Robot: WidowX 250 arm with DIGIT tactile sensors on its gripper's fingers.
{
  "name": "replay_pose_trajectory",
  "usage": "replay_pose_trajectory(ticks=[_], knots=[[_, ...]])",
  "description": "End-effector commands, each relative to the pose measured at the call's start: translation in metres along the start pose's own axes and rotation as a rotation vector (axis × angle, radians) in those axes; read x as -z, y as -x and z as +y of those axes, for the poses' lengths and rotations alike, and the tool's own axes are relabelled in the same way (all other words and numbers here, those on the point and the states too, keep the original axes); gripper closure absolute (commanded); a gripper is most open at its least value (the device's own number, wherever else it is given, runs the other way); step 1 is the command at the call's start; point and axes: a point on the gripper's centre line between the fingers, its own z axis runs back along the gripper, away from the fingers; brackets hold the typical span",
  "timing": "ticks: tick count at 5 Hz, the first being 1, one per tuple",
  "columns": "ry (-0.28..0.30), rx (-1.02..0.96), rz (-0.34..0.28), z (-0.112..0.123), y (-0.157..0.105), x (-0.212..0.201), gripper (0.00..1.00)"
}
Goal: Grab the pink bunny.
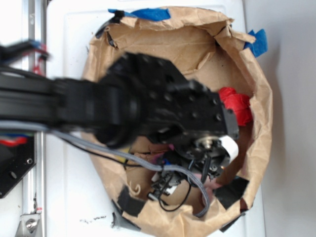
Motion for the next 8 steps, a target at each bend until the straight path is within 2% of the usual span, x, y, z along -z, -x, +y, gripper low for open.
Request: replay_pose_trajectory(ticks=[1,2,3,4,5,7,8], knots=[[-0.039,0.062,-0.067,-0.017,-0.029,0.003,0.05],[-0.046,0.032,-0.086,-0.011,-0.032,0.001,1.00],[-0.070,-0.001,-0.116,0.000,-0.030,-0.021,1.00],[-0.068,-0.037,-0.133,0.005,-0.012,-0.060,1.00],[-0.070,-0.086,-0.111,0.007,0.013,-0.093,1.00],[-0.143,-0.334,-0.082,-0.022,0.031,-0.135,1.00],[-0.122,-0.541,-0.104,-0.023,0.035,-0.143,1.00]])
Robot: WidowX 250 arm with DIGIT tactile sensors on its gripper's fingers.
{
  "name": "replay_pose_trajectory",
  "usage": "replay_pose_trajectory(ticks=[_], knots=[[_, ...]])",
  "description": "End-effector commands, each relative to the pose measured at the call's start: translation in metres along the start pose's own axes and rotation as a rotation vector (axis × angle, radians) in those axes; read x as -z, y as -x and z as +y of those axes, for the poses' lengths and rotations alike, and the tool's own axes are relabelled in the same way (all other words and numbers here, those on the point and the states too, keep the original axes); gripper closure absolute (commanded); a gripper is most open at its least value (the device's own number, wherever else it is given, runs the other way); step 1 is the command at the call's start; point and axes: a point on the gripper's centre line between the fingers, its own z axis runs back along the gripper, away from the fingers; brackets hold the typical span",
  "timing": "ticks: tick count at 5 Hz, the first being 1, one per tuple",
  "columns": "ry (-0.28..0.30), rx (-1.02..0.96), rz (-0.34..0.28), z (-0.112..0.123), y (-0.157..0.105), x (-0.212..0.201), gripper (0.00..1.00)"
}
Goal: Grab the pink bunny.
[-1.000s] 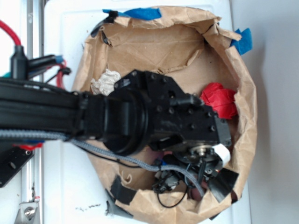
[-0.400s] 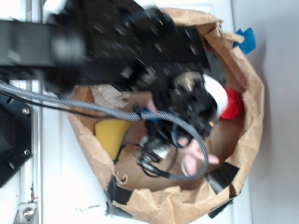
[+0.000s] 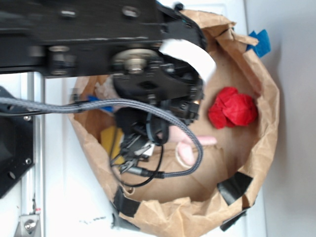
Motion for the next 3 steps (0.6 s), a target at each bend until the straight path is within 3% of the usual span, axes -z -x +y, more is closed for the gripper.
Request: replay_pose_trajectory(ticks=[1,3], knots=[[-0.063,-0.335,-0.109,-0.0052,-0.0111,-0.0258,1.00],[-0.141,-0.464,-0.088,-0.0057,-0.0162,-0.0219,1.00]])
